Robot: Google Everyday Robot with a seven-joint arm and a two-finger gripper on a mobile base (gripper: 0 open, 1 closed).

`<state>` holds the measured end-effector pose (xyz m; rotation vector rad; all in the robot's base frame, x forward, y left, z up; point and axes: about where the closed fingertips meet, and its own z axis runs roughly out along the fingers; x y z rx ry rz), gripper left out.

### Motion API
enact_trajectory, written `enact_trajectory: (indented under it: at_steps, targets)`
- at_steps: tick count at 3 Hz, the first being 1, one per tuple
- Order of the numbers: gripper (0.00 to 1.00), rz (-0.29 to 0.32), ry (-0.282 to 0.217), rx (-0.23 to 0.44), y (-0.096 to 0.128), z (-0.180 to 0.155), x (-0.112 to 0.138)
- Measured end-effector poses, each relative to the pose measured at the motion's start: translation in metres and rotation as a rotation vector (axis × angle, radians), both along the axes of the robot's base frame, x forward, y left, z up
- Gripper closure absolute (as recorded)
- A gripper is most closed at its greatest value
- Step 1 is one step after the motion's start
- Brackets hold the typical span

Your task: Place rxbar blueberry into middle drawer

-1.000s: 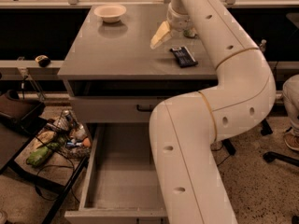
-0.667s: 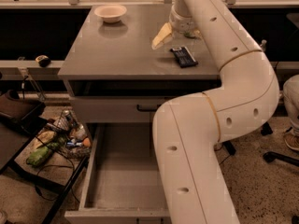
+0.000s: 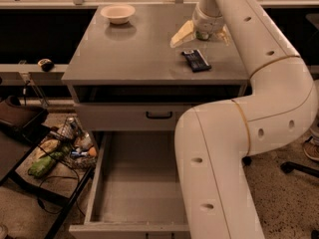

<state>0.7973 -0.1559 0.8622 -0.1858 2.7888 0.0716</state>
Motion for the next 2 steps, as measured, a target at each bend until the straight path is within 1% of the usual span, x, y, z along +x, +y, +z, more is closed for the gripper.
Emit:
enact_trajectory:
  at_steps: [1, 2]
  targets:
    - [0.0, 0.029, 0.024, 0.008, 0.005, -0.019, 0.003]
    - [0.19, 0.042, 0.059, -0.012, 0.007, -0.045, 0.007]
